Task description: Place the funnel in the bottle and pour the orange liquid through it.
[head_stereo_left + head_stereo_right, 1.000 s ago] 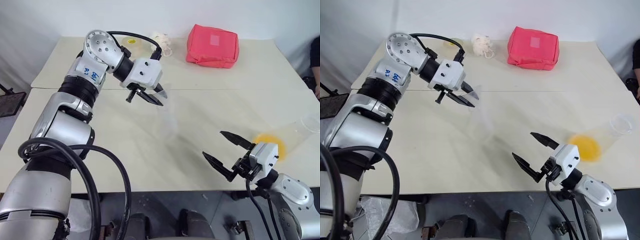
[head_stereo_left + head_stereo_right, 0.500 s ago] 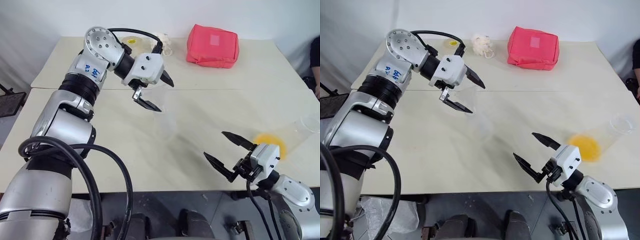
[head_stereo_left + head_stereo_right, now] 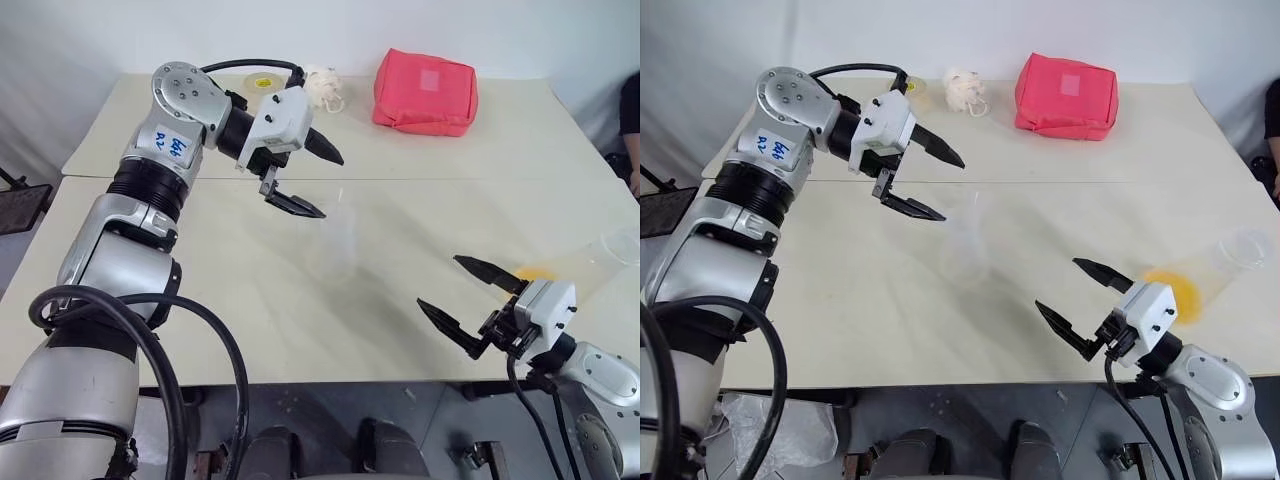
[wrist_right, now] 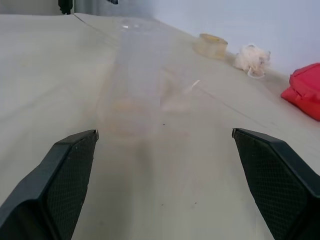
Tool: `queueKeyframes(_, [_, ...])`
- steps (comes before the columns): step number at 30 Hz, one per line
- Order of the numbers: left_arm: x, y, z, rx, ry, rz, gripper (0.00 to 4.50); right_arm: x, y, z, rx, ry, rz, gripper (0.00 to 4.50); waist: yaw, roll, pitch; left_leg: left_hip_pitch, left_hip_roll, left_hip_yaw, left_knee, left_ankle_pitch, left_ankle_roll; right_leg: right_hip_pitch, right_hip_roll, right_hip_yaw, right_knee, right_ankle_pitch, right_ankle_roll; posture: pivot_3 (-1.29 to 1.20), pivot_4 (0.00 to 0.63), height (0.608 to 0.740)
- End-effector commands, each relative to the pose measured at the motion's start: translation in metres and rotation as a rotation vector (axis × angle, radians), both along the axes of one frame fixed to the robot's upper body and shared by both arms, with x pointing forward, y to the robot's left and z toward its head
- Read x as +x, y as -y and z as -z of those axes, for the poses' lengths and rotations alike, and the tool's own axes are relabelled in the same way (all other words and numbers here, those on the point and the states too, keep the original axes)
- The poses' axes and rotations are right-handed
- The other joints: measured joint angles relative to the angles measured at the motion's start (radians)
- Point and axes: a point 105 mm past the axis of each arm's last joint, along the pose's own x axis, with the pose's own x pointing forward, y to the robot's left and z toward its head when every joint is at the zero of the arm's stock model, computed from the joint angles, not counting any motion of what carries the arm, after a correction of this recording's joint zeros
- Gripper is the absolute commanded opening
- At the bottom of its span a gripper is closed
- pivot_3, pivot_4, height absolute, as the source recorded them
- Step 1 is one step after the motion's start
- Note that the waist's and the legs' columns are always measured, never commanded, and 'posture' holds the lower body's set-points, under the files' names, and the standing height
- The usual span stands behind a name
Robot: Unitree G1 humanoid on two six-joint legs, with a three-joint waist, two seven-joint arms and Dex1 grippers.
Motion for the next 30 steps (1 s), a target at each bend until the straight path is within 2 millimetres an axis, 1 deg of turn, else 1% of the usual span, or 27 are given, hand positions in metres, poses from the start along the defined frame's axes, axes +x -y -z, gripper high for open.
queueKeyframes(1, [-0.012,-0.010,-0.015,-0.024,-0.030,0.067,4.48,-0.004,0.002,-0.009,-0.005,0.030,-0.003,4.50,-0.001,0.000,0.000,0.000,0.000,0.000,0.000,0.000,0.000,0.000,0.000,0.000,0.000,0.000,0.000,0.00,0.150,0.740])
queueKeyframes(3, [-0.011,-0.014,-0.019,-0.068,-0.044,0.042,4.48,-0.005,0.003,-0.009,-0.008,0.024,-0.005,4.50,-0.001,0.000,0.000,0.000,0.000,0.000,0.000,0.000,0.000,0.000,0.000,0.000,0.000,0.000,0.000,0.00,0.150,0.740])
queueKeyframes(6, [-0.004,-0.038,-0.022,-0.162,-0.083,-0.075,4.48,-0.005,0.008,-0.011,-0.022,0.018,-0.004,4.50,-0.004,0.000,0.000,0.000,0.000,0.000,0.000,0.000,0.000,0.000,0.000,0.000,0.000,0.000,0.000,0.00,0.150,0.740])
queueKeyframes(10, [-0.002,-0.057,-0.012,-0.211,-0.111,-0.163,4.48,-0.005,0.011,-0.012,-0.036,-0.002,-0.021,4.50,-0.006,0.000,0.000,0.002,0.001,-0.001,-0.001,0.000,0.000,0.000,0.000,0.001,0.002,0.000,0.000,0.00,0.150,0.740])
queueKeyframes(15, [-0.005,-0.079,0.005,-0.268,-0.164,-0.273,4.48,-0.004,0.016,-0.016,-0.061,-0.015,-0.033,4.50,0.000,0.000,0.000,0.001,0.001,-0.002,0.001,0.000,0.000,0.000,-0.001,0.001,0.002,0.000,0.000,0.00,0.150,0.740])
queueKeyframes(18, [-0.008,-0.086,0.013,-0.296,-0.189,-0.323,4.48,-0.003,0.020,-0.018,-0.073,-0.023,-0.037,4.50,0.000,0.000,0.000,0.001,0.001,-0.003,0.002,0.000,0.000,0.000,-0.001,0.001,0.002,0.000,0.000,0.00,0.150,0.740])
queueKeyframes(25, [-0.020,-0.098,0.032,-0.347,-0.266,-0.411,4.48,-0.002,0.020,-0.021,-0.096,-0.042,-0.055,4.50,-0.002,0.000,0.000,0.001,0.001,-0.003,0.002,0.000,0.000,0.000,-0.001,0.001,0.003,0.000,0.000,0.00,0.150,0.740])
queueKeyframes(30, [-0.027,-0.106,0.044,-0.375,-0.287,-0.466,4.48,-0.003,0.019,-0.024,-0.107,-0.048,-0.063,4.50,0.000,0.000,0.000,0.002,0.002,-0.003,0.002,0.000,0.000,0.000,-0.001,0.001,0.004,0.000,0.000,0.00,0.150,0.740])
